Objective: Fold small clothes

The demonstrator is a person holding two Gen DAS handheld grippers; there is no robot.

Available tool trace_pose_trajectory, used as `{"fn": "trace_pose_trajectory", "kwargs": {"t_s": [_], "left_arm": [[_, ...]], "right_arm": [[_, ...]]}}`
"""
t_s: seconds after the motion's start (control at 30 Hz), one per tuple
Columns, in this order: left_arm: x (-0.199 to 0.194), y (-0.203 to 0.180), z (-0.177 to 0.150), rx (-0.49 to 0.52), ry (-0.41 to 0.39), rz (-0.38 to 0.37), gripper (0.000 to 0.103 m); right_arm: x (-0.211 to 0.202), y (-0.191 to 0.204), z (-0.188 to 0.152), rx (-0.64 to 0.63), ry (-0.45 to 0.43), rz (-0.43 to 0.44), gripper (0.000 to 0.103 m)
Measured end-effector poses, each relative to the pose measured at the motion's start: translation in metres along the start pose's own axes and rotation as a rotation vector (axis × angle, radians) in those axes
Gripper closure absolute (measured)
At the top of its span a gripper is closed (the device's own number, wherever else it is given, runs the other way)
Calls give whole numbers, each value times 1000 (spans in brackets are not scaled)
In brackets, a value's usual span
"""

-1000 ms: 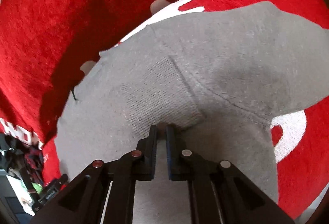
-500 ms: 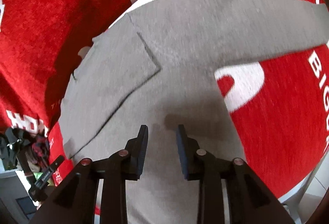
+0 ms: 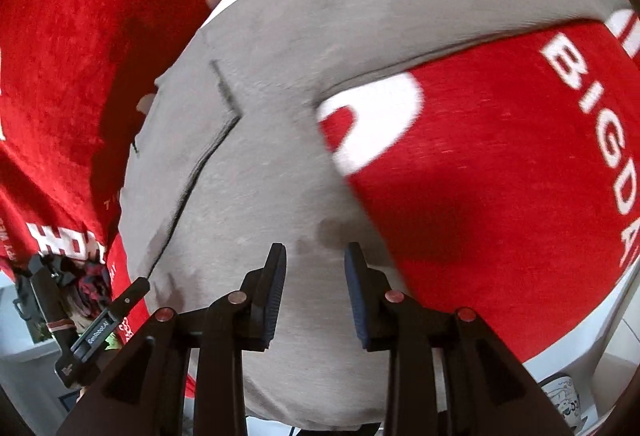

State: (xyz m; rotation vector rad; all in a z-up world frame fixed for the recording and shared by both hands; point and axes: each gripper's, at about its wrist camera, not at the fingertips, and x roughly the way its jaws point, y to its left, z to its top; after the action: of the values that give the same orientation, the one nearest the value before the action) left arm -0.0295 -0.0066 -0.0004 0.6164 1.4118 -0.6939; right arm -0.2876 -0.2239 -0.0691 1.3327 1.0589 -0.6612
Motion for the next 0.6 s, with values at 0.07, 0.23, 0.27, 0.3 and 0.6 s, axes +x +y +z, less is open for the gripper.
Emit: {"fn": "trace_pose_trajectory", "kwargs": {"t_s": [0.07,0.23,0.27,0.3,0.6], "left_arm": [[3,-14,2,20,9,-5,1],[11,-57,8,67,41,-36,1],[12,-66,9,79,44,-41,1],[12,-75,11,93,46,-48,1],[16,-131,18,157,50,-82,1]], "right_arm": [[-6,-14,4,26,-14,16,70],[-23,-57,19,144,-57,63,69],[-27,-68,22,175,-70,78,67],[-30,-74,24,196,-81,87,65],[-48,-129,45,350,-165,170,64]]}}
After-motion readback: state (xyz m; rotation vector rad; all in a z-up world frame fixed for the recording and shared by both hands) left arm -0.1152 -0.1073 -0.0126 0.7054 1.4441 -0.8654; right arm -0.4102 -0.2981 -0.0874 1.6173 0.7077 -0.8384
